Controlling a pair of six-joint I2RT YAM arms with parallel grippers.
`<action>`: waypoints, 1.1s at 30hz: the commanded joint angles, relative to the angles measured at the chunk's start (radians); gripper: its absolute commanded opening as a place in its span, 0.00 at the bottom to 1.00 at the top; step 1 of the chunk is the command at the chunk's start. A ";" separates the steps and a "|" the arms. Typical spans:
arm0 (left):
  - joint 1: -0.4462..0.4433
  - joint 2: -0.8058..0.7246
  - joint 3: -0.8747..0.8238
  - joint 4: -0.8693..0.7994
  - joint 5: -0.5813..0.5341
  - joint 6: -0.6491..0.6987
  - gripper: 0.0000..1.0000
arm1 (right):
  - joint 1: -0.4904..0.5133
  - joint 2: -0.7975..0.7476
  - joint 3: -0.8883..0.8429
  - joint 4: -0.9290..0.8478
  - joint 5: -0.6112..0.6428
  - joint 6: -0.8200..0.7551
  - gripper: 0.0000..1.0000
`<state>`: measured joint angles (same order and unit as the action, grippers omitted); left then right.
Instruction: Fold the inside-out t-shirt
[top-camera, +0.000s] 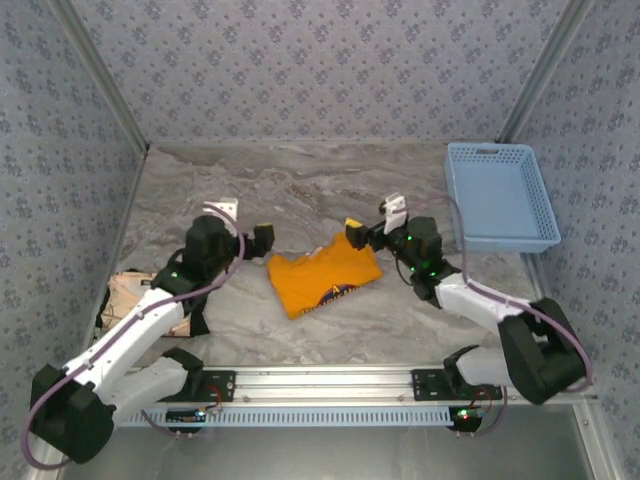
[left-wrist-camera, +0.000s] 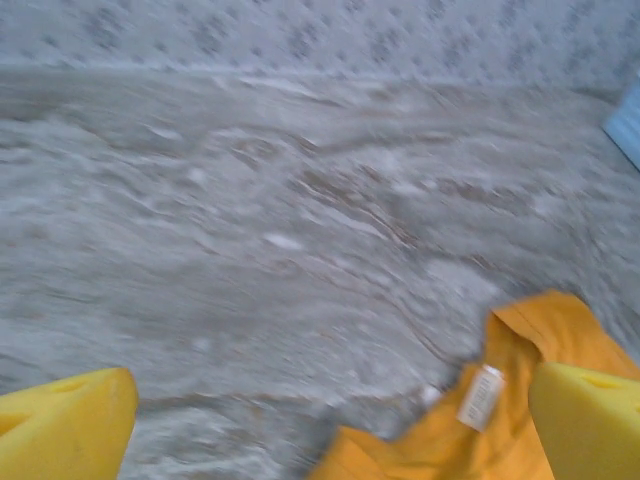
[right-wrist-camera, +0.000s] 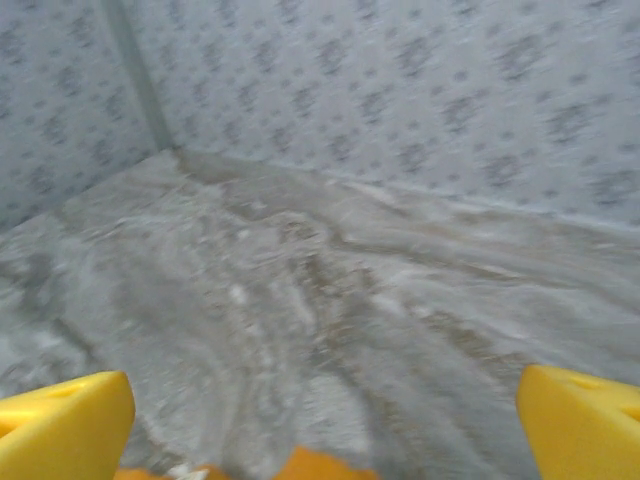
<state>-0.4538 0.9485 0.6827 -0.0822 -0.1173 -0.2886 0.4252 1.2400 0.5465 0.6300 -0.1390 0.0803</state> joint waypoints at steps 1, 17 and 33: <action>0.093 -0.004 -0.008 -0.090 -0.017 0.109 1.00 | -0.107 -0.102 0.031 -0.257 0.037 -0.030 1.00; 0.404 0.317 -0.310 0.640 0.111 0.390 1.00 | -0.435 0.172 -0.114 0.022 0.073 -0.177 1.00; 0.473 0.582 -0.295 0.936 0.193 0.311 1.00 | -0.460 0.279 -0.150 0.166 0.134 -0.120 1.00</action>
<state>0.0132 1.5333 0.3893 0.7792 0.0422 0.0334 -0.0204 1.4998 0.4026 0.8402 -0.0319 -0.0784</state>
